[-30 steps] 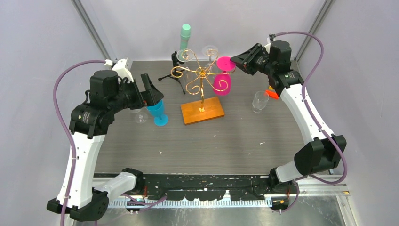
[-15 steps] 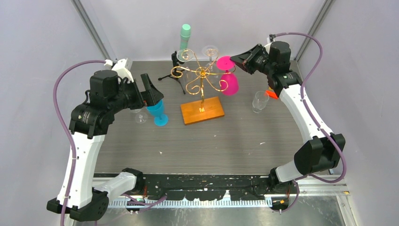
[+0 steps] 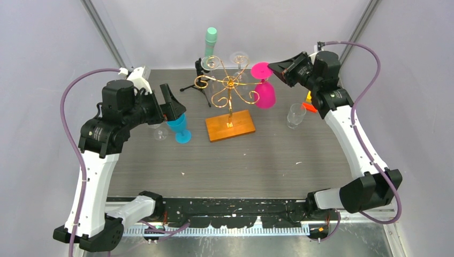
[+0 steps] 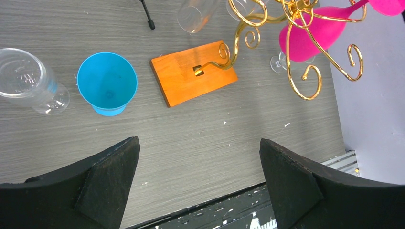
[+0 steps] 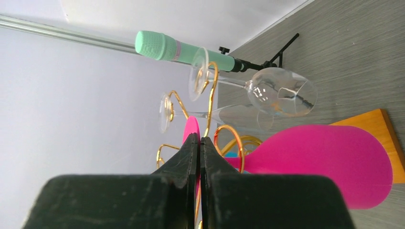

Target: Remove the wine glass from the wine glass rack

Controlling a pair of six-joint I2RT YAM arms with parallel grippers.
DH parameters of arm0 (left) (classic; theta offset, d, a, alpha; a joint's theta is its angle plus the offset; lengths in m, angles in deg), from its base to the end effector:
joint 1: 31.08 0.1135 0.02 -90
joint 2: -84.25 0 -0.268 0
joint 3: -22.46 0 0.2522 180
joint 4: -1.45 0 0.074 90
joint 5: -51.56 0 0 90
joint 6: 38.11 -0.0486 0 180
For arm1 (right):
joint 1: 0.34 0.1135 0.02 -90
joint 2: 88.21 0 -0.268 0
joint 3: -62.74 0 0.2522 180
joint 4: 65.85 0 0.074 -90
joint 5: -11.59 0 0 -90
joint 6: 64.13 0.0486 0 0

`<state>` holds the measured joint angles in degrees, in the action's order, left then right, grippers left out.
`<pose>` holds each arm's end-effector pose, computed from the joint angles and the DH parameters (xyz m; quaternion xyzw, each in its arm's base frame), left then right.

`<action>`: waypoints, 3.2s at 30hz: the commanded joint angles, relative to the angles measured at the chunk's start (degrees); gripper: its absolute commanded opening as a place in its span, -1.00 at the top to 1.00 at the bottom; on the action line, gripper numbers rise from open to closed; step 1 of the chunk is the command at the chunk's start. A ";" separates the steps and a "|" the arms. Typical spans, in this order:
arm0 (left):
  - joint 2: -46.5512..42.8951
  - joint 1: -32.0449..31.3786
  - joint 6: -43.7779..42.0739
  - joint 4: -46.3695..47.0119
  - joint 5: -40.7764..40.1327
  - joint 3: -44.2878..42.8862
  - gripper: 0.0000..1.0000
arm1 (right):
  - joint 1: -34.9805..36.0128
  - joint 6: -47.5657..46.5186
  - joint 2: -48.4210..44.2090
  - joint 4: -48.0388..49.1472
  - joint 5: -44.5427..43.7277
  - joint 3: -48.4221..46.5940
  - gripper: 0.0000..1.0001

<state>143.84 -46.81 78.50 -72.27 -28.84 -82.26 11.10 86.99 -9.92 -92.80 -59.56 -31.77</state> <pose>0.1608 -0.0537 0.4650 -0.0387 0.8570 -0.2508 0.4485 0.3161 0.0800 0.4240 0.2244 0.7333 0.4740 0.4327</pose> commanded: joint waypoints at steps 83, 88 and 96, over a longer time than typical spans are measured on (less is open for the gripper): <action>-18.49 -5.84 43.69 51.40 29.41 48.63 -0.99 | 6.40 40.95 -57.41 15.60 0.02 46.36 0.99; -15.28 -12.40 48.73 63.06 26.64 53.46 -0.94 | 6.40 44.16 -57.43 24.16 1.17 50.24 0.99; -9.43 -21.83 53.91 74.34 20.56 54.18 -0.81 | 6.40 46.44 -55.74 28.32 2.48 51.28 0.99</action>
<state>133.41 -65.10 129.56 -8.40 -4.57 -26.52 17.20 130.71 -65.92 -72.04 -59.14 19.44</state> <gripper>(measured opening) 0.927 0.057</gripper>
